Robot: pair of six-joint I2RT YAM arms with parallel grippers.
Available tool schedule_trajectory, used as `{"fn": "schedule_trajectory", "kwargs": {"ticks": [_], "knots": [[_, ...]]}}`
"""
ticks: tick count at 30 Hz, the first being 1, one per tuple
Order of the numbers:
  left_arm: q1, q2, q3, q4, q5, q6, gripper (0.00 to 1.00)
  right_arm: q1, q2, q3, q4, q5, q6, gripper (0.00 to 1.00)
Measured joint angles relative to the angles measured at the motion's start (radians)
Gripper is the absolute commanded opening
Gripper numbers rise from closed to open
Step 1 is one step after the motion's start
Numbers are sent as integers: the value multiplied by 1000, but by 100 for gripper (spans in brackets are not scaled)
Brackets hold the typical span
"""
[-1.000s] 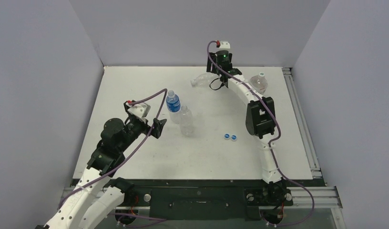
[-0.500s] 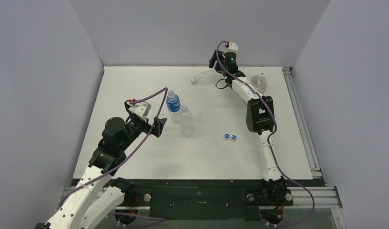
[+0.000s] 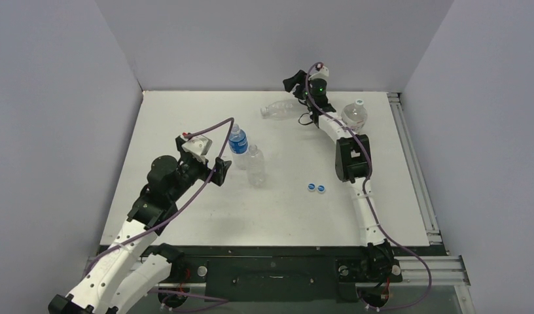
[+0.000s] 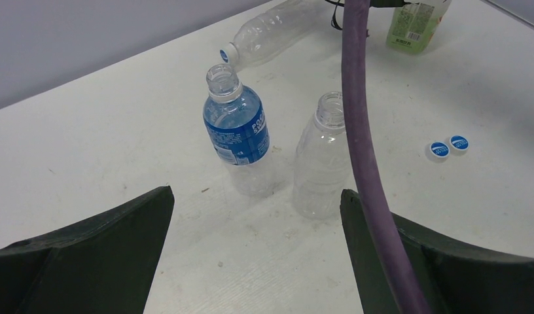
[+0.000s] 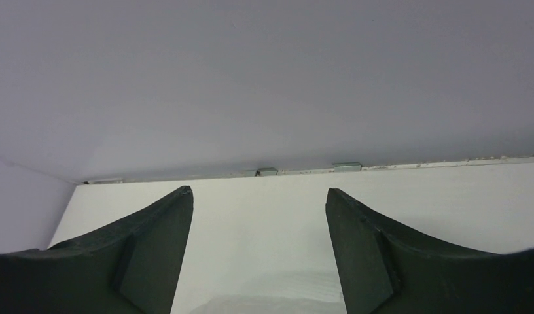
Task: Unscrew the bottle caps
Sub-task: Move the plastic bottle to the center of the board.
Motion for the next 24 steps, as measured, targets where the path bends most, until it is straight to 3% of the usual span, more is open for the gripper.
{"fn": "schedule_trajectory", "kwargs": {"ticks": [6, 13, 19, 21, 24], "knots": [[4, 8, 0, 2, 0, 0, 97, 1, -1, -24, 16, -25, 102, 59], [4, 1, 0, 9, 3, 0, 97, 17, -209, -363, 24, -29, 93, 54], [4, -40, 0, 10, 16, -3, 97, 87, -406, -586, -118, 37, -36, 54], [4, -56, 0, 10, 21, -4, 97, 113, -446, -595, -161, 67, -80, 59], [4, -79, 0, 9, 29, -5, 96, 152, -500, -595, -212, 122, -143, 75]]}}
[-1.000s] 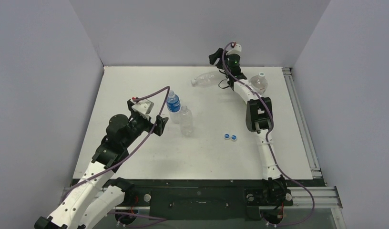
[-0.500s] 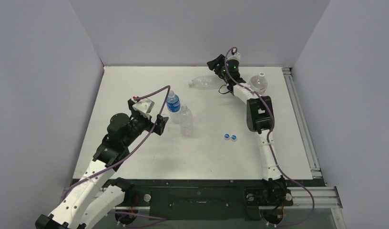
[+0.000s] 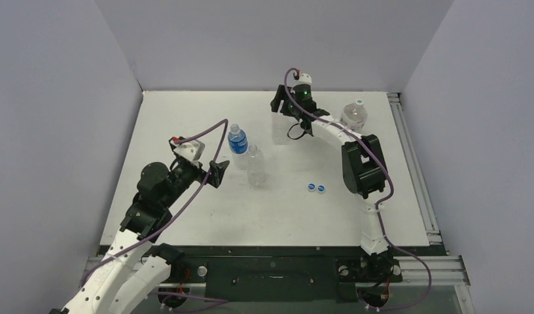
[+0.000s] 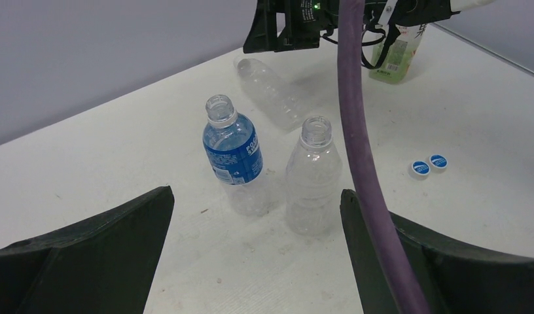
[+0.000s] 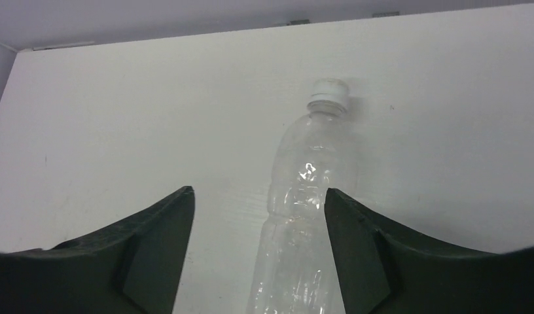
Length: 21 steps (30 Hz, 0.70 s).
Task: Unscrew the bottle caps
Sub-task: Move the plastic bottle to the center of the board.
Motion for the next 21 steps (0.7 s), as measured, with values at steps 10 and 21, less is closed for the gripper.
{"fn": "schedule_trajectory", "kwargs": {"ticks": [10, 21], "knots": [[0, -61, 0, -1, 4, 2, 97, 47, 128, 420, -337, 144, -118, 85], [2, -68, 2, -2, -4, 18, 97, 86, 264, 449, -441, 220, -44, 87]]}}
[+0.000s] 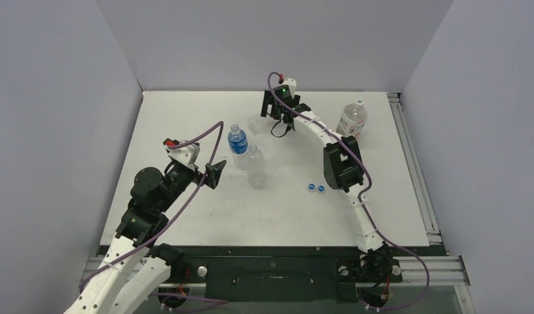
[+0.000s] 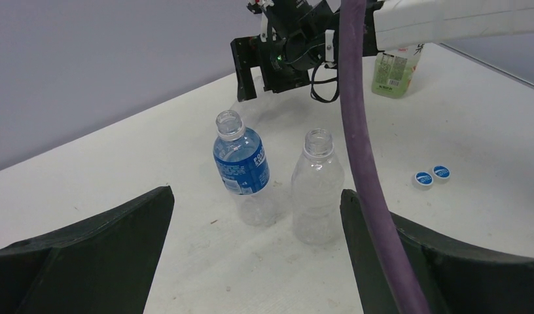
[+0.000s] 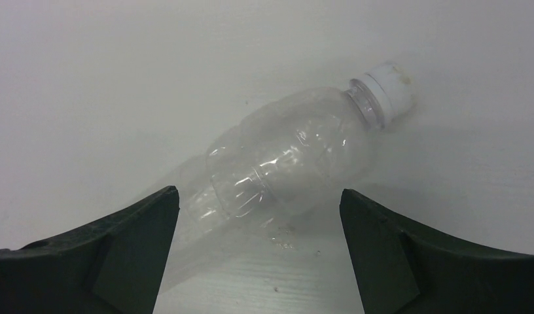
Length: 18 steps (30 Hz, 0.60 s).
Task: Unscrew the bottle caps
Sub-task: Move the plastic bottle to the center of the board.
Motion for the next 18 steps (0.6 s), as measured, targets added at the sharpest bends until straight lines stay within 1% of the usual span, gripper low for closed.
{"fn": "schedule_trajectory", "kwargs": {"ticks": [1, 2, 5, 10, 18], "knots": [[1, 0, 0, 0, 0, 1, 97, 4, 5, 8, 14, 4, 8, 86], [2, 0, 0, 0, 0, 3, 97, 5, 6, 13, 17, 6, 8, 83], [5, 0, 1, 0, 0, 8, 97, 13, 4, 9, 17, 20, 13, 81], [6, 8, 4, 0, 0, 10, 97, 14, -56, -83, 40, 63, 24, 85], [9, 15, 4, 0, 0, 9, 97, 11, -58, -19, -21, 126, 63, 86]]}}
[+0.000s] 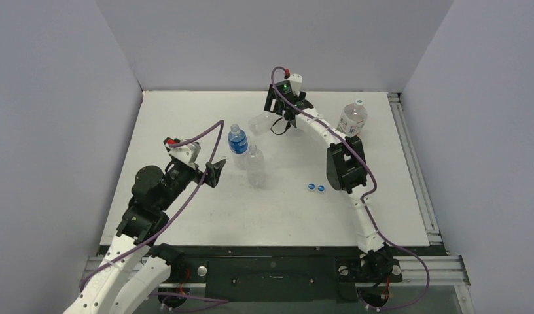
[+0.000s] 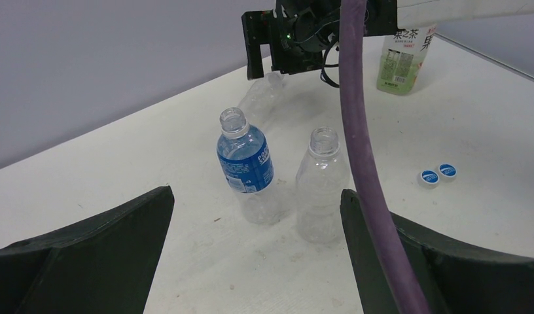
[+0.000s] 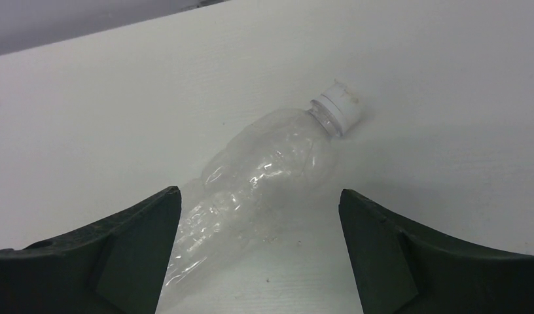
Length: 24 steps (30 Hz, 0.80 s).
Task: Unscrew the bottle caps
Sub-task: Move the plastic bottle to the center of the board, then pick up the plastic bottle at the center of the board.
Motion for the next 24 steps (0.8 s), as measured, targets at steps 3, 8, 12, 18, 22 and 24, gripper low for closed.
{"fn": "schedule_trajectory", "kwargs": {"ticks": [3, 8, 12, 18, 22, 24], "knots": [[0, 0, 0, 0, 0, 0, 97, 0, 0, 14, 4, 13, 34, 86], [0, 2, 0, 0, 0, 0, 97, 0, 24, 20, 0, 24, 71, 87], [2, 2, 0, 0, 0, 0, 96, 4, 92, 82, -24, 40, 93, 87], [3, -1, 0, 0, 0, 0, 97, 19, 106, 84, -14, 76, 131, 89], [4, -2, 0, 0, 0, -2, 97, 21, 117, 111, -31, 83, 144, 88], [4, -3, 0, 0, 0, -4, 97, 21, 131, 140, -45, 81, 145, 81]]}}
